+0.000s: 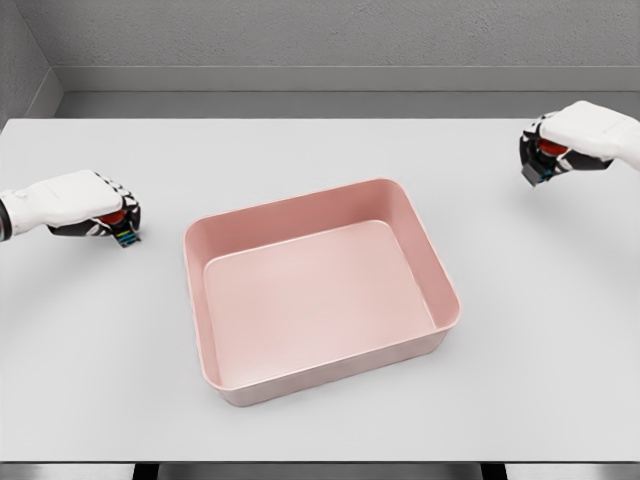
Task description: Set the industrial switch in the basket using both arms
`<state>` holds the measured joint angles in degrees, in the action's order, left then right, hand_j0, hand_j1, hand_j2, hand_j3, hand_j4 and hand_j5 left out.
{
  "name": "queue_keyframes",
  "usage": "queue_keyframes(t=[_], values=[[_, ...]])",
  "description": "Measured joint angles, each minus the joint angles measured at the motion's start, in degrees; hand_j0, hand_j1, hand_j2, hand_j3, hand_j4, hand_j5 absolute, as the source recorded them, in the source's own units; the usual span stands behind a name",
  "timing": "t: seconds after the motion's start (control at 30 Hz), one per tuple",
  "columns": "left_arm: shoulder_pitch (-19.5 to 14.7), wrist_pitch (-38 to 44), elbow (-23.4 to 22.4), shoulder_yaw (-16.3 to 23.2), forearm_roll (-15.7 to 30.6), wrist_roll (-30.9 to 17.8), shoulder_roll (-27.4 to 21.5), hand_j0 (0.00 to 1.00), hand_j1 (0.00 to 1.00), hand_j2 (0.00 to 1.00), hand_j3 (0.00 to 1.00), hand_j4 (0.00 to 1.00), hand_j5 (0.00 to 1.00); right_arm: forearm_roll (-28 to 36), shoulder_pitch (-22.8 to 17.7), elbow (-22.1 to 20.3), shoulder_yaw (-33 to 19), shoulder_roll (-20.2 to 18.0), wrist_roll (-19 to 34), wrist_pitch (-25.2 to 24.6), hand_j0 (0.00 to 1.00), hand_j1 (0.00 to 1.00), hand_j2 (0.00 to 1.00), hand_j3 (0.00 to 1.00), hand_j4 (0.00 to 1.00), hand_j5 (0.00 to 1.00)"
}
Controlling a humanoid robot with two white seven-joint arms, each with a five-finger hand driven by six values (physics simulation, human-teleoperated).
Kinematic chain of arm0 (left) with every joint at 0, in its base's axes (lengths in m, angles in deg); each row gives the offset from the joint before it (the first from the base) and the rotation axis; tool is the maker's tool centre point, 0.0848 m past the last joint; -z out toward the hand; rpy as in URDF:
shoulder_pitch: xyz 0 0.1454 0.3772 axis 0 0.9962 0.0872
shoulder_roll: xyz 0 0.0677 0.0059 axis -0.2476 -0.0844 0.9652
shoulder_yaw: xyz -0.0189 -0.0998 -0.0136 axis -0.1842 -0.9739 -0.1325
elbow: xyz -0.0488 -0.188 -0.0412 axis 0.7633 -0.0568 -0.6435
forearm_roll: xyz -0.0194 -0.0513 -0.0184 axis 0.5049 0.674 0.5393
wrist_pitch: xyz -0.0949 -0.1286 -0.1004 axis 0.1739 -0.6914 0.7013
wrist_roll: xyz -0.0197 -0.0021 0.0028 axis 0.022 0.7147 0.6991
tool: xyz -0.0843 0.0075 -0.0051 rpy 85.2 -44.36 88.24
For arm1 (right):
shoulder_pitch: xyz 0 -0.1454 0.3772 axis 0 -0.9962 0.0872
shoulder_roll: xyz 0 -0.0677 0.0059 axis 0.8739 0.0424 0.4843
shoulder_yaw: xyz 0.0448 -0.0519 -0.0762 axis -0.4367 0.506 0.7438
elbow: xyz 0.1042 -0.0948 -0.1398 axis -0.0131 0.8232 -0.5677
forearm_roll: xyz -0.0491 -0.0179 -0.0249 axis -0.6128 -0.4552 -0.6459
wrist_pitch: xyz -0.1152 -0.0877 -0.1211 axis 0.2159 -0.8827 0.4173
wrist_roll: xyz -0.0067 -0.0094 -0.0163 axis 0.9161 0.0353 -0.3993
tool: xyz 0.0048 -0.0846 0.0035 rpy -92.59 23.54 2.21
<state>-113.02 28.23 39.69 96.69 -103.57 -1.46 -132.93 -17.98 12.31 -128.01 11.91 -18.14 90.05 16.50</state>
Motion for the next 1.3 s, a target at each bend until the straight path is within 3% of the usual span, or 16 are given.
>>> queue_keyframes(t=[0.2,0.5,0.67,0.9,1.1,1.3], values=[[-1.4,-2.4,0.4,0.2,2.7,0.0,-1.6,0.38,0.38,0.38,0.38,0.38,0.38,0.1,-0.6,-3.7,-0.5,-0.3,-0.1,0.0,0.38,0.38,0.38,0.38,0.38,0.38],[-6.2,-2.9,1.1,0.4,11.2,-0.4,-7.0,0.39,0.39,0.39,0.39,0.39,0.39,0.3,-1.8,-10.6,-2.0,-2.0,-0.4,0.0,0.38,0.38,0.38,0.38,0.38,0.38],[-7.5,-2.9,3.7,0.5,12.8,-0.4,-8.1,0.38,0.38,0.38,0.38,0.38,0.38,1.1,-3.4,-14.4,-2.4,-2.5,-0.6,0.0,0.37,0.37,0.37,0.37,0.37,0.37],[-8.6,-2.9,14.1,0.6,13.7,-0.3,-10.4,0.38,0.38,0.38,0.38,0.38,0.38,2.2,-4.8,-19.7,-2.6,-3.0,-0.6,0.0,0.37,0.37,0.37,0.37,0.37,0.37],[-10.2,-2.9,20.2,0.8,17.6,-0.4,-11.8,0.38,0.38,0.38,0.38,0.38,0.38,3.9,-5.3,-22.5,-2.6,-3.4,-0.6,0.0,0.37,0.37,0.37,0.37,0.37,0.37],[-10.4,-2.9,25.3,3.2,18.6,-0.5,-11.1,0.38,0.38,0.38,0.38,0.38,0.38,5.5,-6.2,-25.9,-2.5,-3.1,-0.7,0.0,0.38,0.38,0.38,0.38,0.38,0.38]])
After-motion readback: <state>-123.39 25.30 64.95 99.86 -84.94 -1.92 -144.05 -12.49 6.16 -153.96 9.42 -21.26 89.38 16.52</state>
